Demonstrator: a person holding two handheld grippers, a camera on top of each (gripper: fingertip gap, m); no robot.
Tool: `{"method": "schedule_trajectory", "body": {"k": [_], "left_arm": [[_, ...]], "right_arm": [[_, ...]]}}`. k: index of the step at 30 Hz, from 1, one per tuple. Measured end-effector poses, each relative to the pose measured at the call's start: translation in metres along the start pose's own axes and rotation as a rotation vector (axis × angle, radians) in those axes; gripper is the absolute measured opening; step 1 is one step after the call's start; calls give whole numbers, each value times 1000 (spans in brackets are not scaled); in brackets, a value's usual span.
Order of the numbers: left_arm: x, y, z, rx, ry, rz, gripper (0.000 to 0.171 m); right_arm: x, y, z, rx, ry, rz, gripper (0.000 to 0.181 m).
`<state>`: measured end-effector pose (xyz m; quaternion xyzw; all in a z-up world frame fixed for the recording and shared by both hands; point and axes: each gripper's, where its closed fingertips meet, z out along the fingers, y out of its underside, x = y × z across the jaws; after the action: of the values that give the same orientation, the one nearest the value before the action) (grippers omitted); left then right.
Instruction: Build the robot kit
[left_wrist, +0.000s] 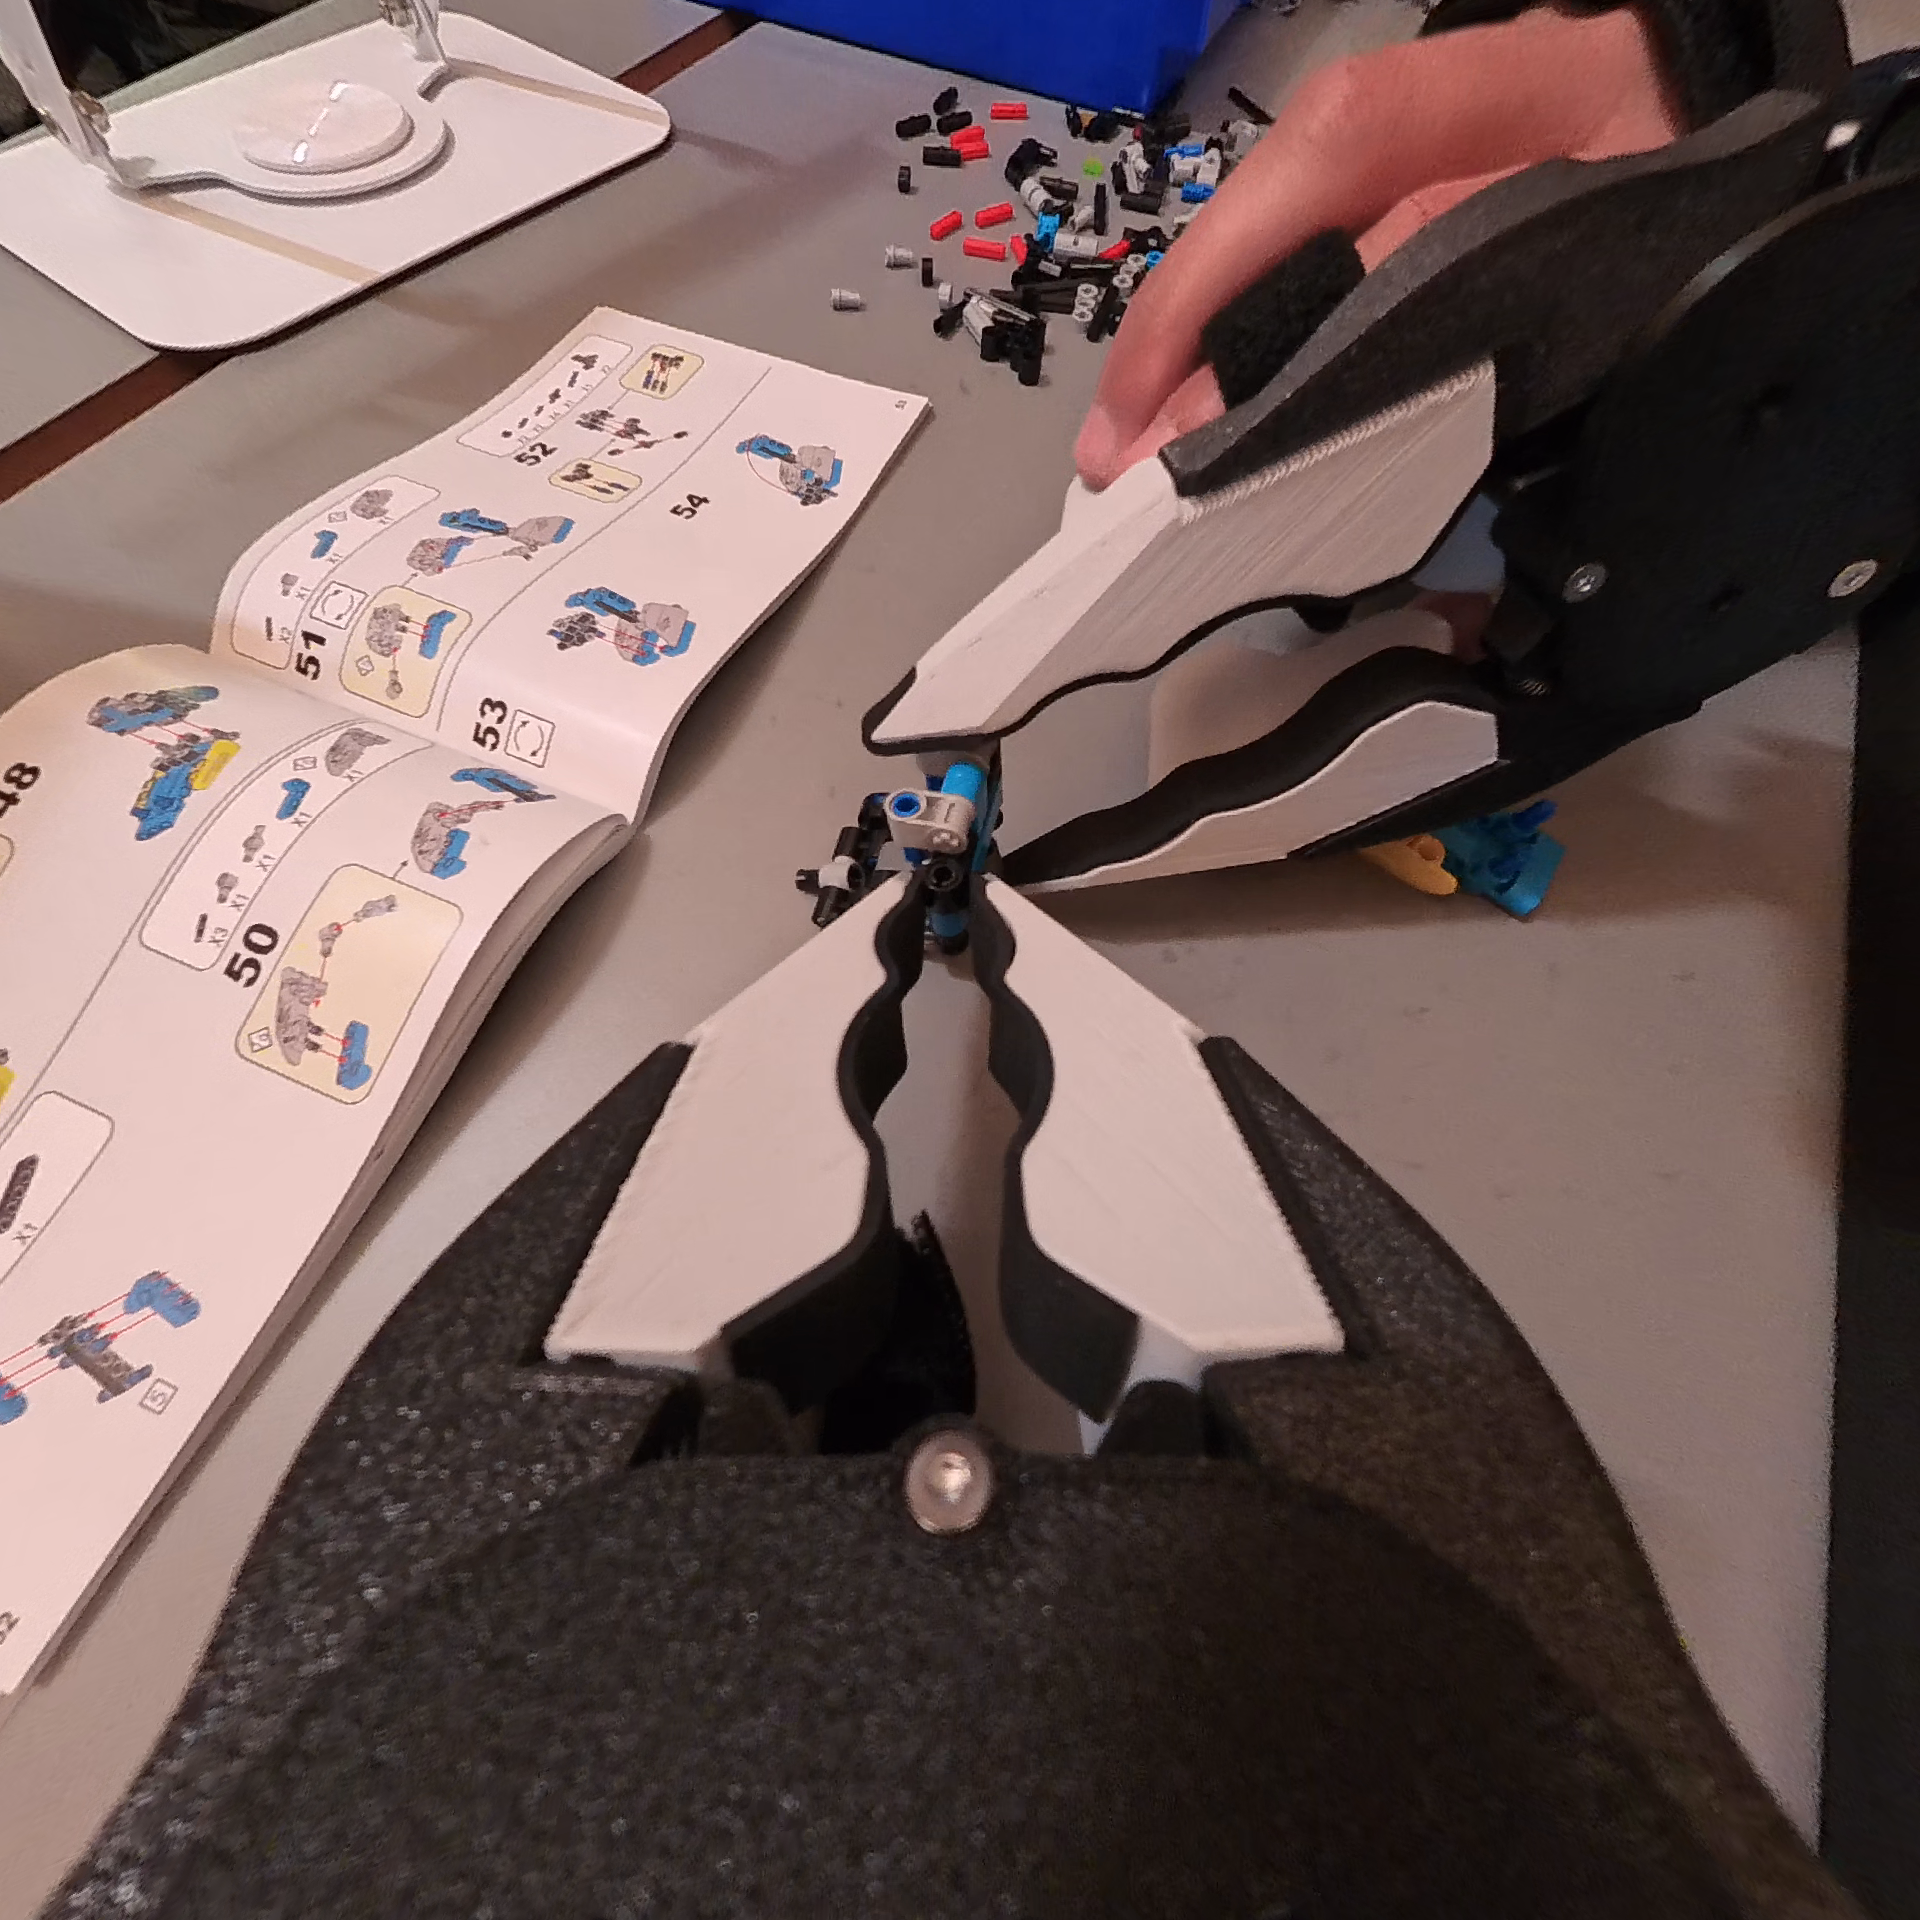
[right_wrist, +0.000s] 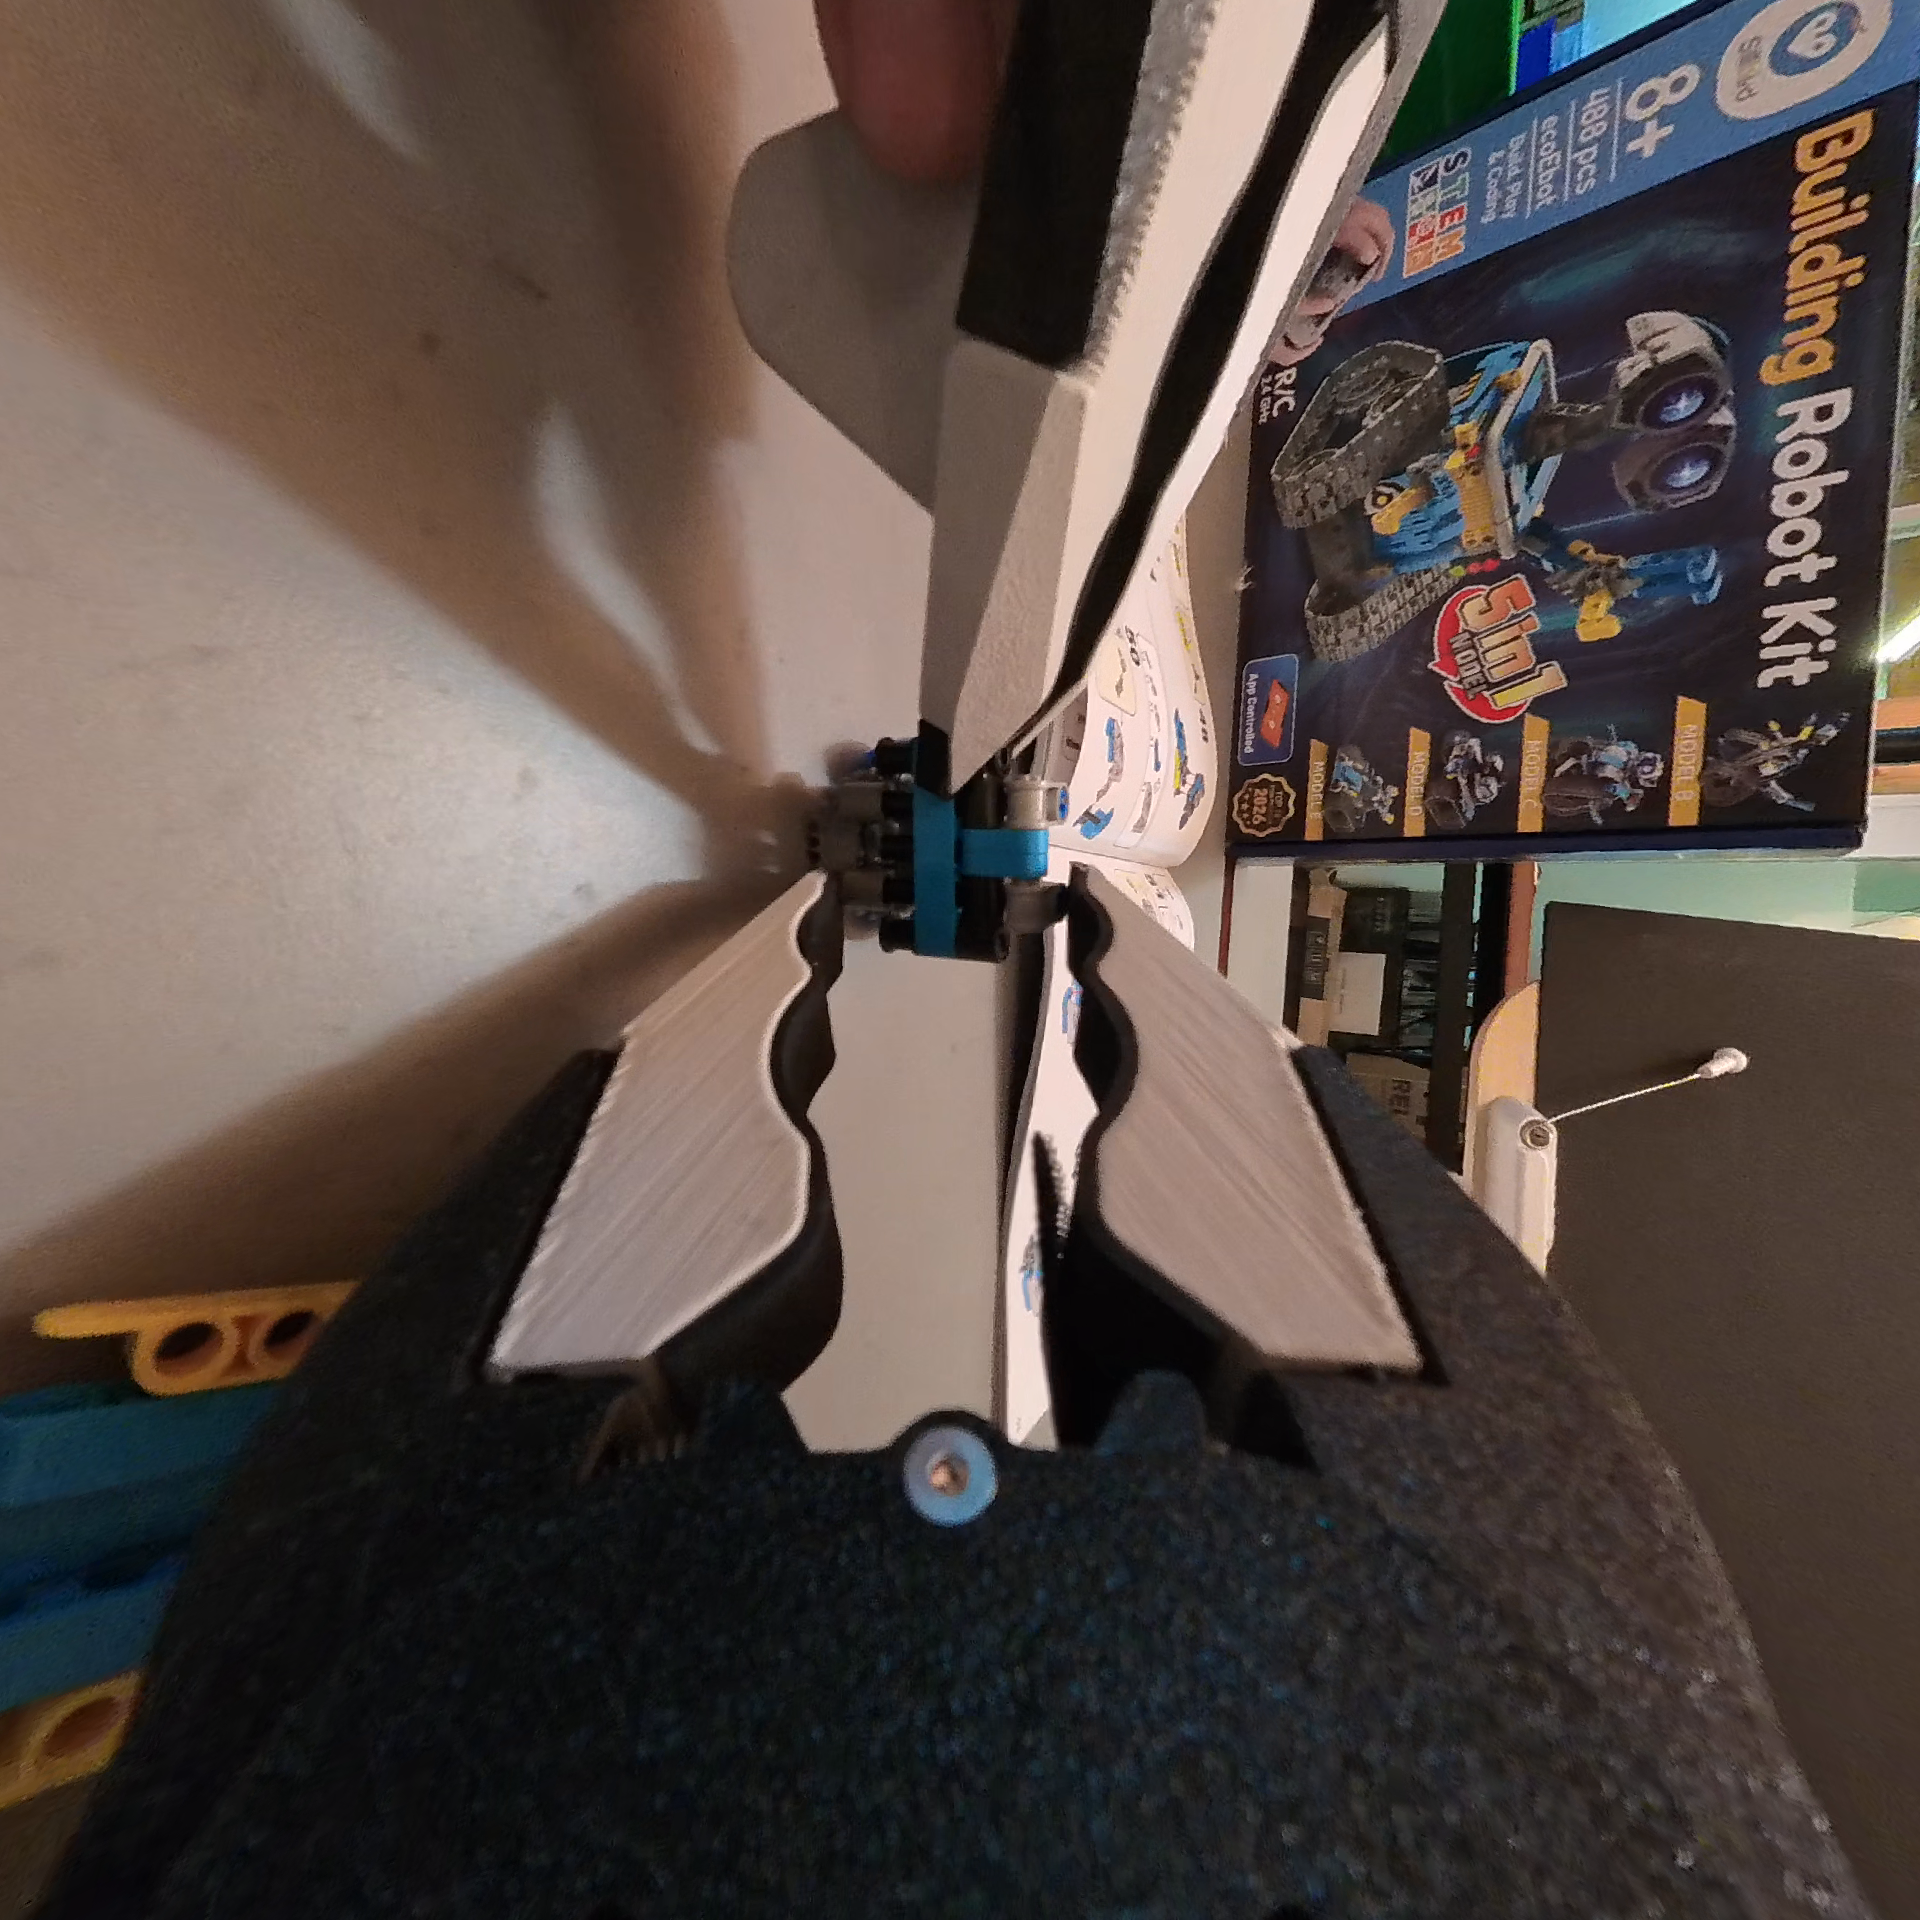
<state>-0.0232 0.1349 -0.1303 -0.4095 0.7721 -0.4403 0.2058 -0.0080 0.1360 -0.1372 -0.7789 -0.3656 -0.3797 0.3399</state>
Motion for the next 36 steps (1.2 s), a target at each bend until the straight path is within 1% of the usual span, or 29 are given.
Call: {"method": "schedule_trajectory", "body": {"k": [3,6,9,13,18,24,28,30,34,36], "left_arm": [[0,1,0,-4,6,-15,8],[0,2,-1,-6,38,-80,8],[0,2,1,-5,82,-165,7],[-2,1,1,-2,133,-252,7],[-3,1,1,0,120,-234,7],[-6,1,1,5,123,-272,7],[-6,1,2,1,108,-243,7],[-6,0,3,1,103,-236,7],[-8,1,3,0,97,-244,7],[-8,1,2,2,91,-240,7]], "right_arm": [[2,-1,0,1,18,-22,42],[2,-1,0,0,29,-42,41],[-2,1,2,-4,-36,4,38],[-2,2,3,-3,-75,50,38],[-1,1,3,10,-46,42,40],[-1,-5,3,25,-24,30,57],[5,-14,2,60,25,-6,63],[2,-15,7,46,18,-41,63],[3,-12,15,18,30,-120,51],[3,-15,14,36,30,-130,43]]}}
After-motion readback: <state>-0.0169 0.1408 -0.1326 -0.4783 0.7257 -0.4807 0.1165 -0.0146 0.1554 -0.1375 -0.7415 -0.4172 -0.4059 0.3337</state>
